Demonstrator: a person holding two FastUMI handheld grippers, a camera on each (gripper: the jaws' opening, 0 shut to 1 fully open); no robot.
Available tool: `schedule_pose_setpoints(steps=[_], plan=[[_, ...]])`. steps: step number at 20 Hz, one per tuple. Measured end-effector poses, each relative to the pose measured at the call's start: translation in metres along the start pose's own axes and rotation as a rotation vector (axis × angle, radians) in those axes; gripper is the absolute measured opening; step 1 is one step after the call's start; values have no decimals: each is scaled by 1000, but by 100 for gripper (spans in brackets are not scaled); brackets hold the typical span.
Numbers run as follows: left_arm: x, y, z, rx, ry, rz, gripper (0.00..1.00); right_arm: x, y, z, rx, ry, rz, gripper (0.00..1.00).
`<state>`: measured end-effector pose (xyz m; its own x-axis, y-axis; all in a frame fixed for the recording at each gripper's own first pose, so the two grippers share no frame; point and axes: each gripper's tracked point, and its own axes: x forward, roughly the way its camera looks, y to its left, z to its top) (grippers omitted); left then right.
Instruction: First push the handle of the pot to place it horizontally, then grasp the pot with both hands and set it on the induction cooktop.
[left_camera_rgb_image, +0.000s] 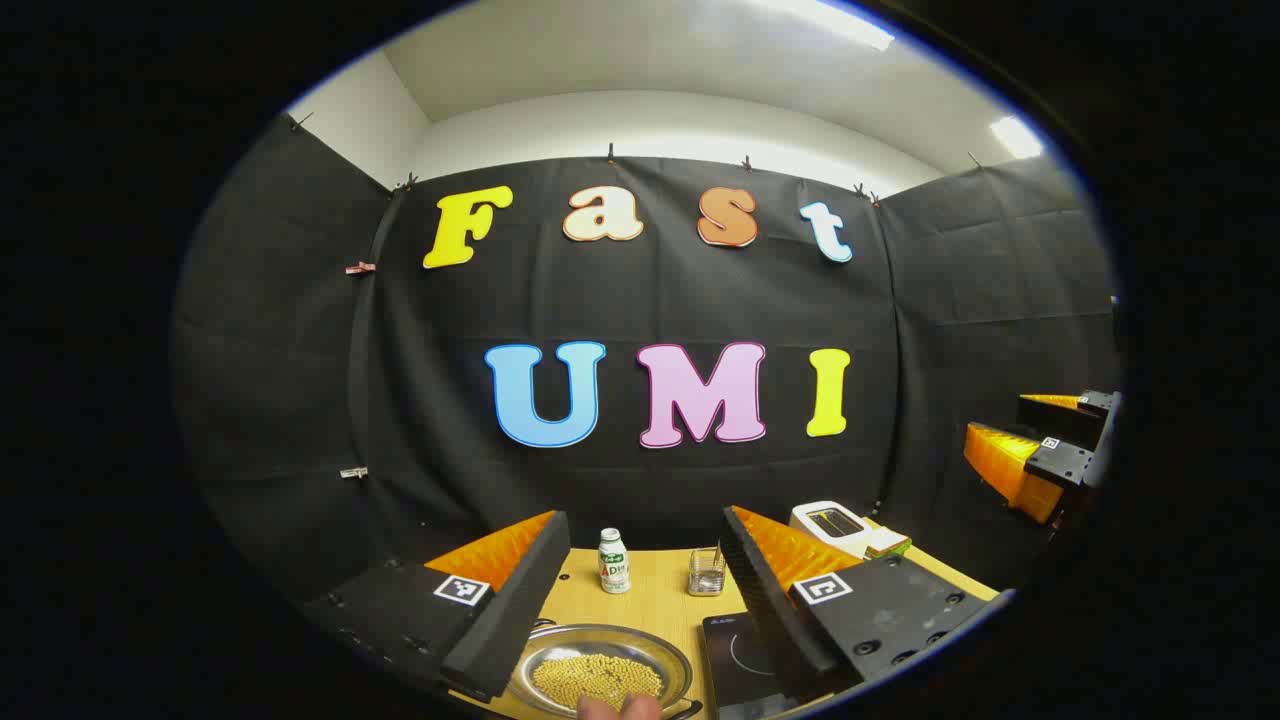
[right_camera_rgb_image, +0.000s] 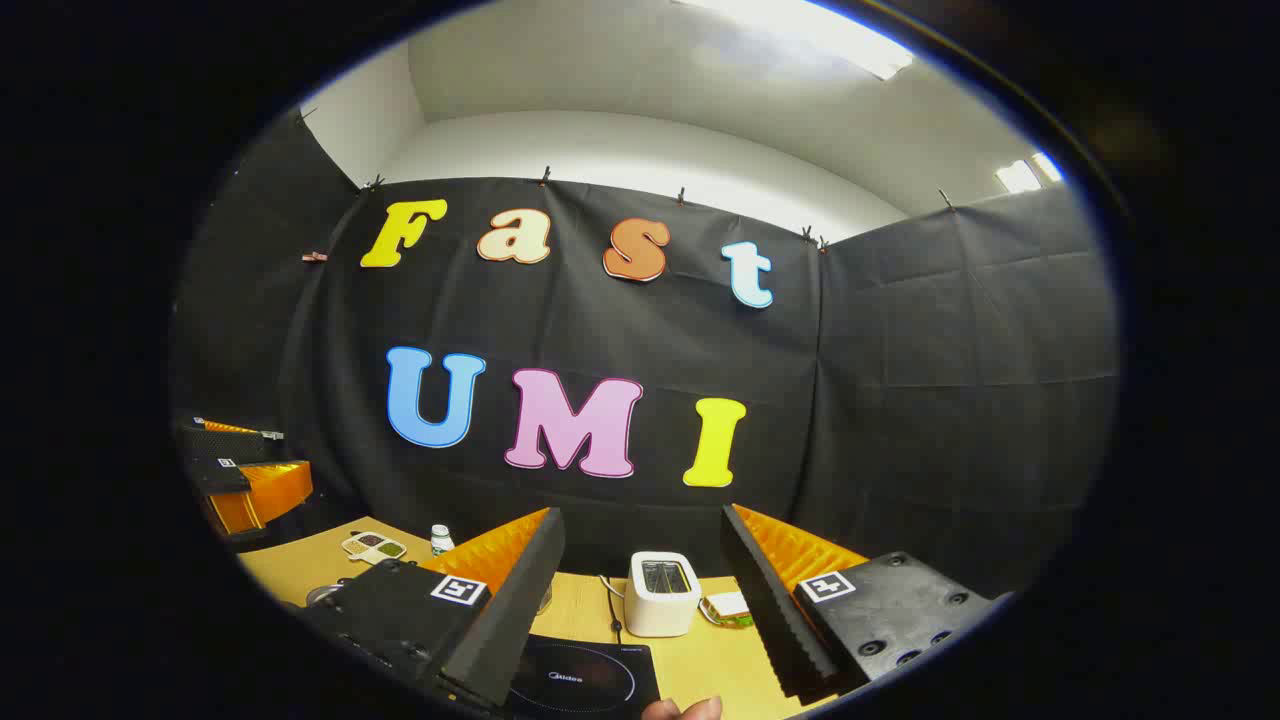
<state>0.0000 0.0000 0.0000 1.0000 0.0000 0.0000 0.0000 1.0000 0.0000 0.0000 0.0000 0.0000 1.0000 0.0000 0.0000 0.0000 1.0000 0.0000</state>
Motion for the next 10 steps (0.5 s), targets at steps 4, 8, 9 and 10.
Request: schedule_pose_setpoints(steps=[4, 8, 9, 10], plan=[[-3, 2, 1, 2, -7, 7, 94, -1, 0, 1, 10, 0, 2, 97], [-4, 2, 5, -2, -18, 16, 94, -2, -1, 1, 13, 0, 3, 97], [-6, 2, 5, -3, -21, 19, 95, -3, -2, 2, 11, 0, 3, 97], [-7, 2, 5, -2, -21, 20, 94, -3, -2, 2, 9, -3, 4, 97]])
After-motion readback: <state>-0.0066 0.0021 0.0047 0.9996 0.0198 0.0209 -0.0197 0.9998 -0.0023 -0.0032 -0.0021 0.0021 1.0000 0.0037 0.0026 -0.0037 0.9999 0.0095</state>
